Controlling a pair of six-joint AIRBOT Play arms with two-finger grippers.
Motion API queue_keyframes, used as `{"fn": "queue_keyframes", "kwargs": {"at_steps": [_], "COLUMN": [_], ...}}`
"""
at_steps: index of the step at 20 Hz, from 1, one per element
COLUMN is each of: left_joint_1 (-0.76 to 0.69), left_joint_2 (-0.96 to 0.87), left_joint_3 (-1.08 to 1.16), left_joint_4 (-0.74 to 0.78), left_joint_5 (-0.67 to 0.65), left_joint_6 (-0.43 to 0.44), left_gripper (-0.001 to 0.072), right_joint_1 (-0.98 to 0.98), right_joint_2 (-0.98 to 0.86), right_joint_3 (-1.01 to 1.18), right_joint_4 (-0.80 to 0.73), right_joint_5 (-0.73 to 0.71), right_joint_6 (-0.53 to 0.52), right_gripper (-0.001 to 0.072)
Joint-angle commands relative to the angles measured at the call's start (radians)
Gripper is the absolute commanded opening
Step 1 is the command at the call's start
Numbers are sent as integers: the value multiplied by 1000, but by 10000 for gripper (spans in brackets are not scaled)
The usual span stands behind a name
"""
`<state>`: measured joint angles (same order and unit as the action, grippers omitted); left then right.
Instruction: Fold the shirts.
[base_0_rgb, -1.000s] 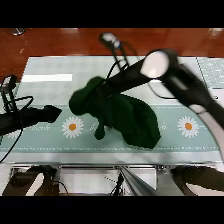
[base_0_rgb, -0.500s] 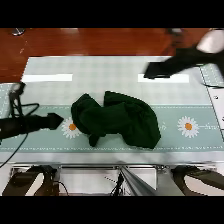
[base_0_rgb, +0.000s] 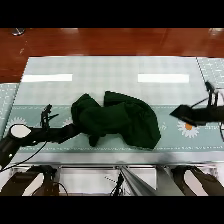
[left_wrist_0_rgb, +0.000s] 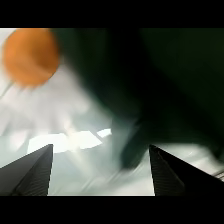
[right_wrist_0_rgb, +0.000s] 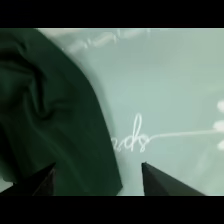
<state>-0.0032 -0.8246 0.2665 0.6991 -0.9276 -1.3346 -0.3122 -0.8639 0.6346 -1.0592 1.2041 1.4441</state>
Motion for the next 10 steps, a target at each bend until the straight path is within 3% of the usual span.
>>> {"fn": "queue_keyframes", "kwargs": {"at_steps": [1, 9, 10], "left_joint_1": [-10, -31, -38], "left_joint_2": [-114, -318, -338], "left_joint_3": [-24, 48, 66], "left_joint_4": [-283, -319, -319], "left_joint_5": [135, 135, 126], "left_joint_6": [212, 316, 325], "left_gripper": [702, 697, 602], "right_joint_1": [-23, -23, -22], "right_joint_2": [56, 56, 56], "right_joint_3": [-187, -257, -257], "right_joint_4": [78, 145, 145], "right_joint_5": [-39, -27, -24], "right_joint_6": [-42, -82, -82], "right_gripper": [618, 618, 618]}}
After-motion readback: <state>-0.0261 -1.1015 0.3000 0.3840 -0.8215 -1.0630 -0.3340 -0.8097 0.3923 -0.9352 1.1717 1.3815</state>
